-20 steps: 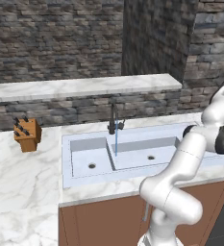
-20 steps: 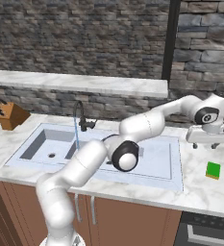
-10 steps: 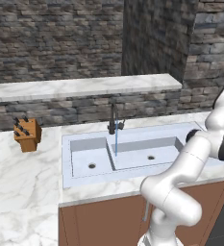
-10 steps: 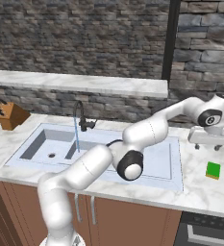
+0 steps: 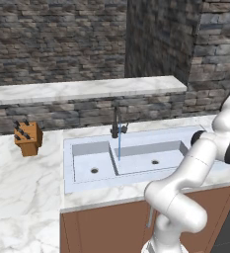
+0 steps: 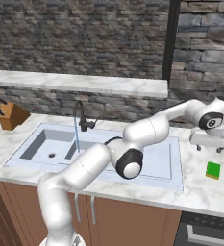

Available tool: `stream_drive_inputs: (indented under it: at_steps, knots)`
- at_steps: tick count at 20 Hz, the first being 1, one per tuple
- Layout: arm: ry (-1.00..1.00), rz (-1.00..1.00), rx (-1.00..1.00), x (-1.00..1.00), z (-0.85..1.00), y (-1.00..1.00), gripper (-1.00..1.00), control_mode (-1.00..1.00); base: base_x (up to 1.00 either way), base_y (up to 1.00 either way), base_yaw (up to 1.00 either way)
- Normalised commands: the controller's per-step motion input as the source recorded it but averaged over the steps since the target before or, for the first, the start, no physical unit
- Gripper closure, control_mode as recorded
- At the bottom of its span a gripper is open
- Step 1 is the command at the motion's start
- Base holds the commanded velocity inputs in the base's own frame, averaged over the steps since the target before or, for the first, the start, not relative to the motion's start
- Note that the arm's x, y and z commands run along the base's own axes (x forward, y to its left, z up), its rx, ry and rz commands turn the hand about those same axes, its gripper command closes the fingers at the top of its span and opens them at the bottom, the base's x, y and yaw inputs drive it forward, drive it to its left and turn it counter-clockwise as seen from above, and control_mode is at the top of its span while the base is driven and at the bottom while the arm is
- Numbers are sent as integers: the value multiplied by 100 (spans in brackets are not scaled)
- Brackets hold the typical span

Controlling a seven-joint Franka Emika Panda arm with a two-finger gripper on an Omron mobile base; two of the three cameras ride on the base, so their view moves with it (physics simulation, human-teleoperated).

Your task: Soak the sponge with water for a few seconds and then drop it inside the sink.

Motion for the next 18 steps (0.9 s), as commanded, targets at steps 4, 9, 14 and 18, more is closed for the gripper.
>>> stream_drive_inputs:
  at_steps: [4,9,14,18]
  knots:
    - [0,-7,2,0,-14,-13,-100,-100,0,0,0]
    - [0,-4,3,0,-11,-12,-100,-100,0,0,0]
    - [0,-1,6,0,-1,-10,-100,-100,0,0,0]
    - [0,0,7,0,0,-8,-100,-100,0,0,0]
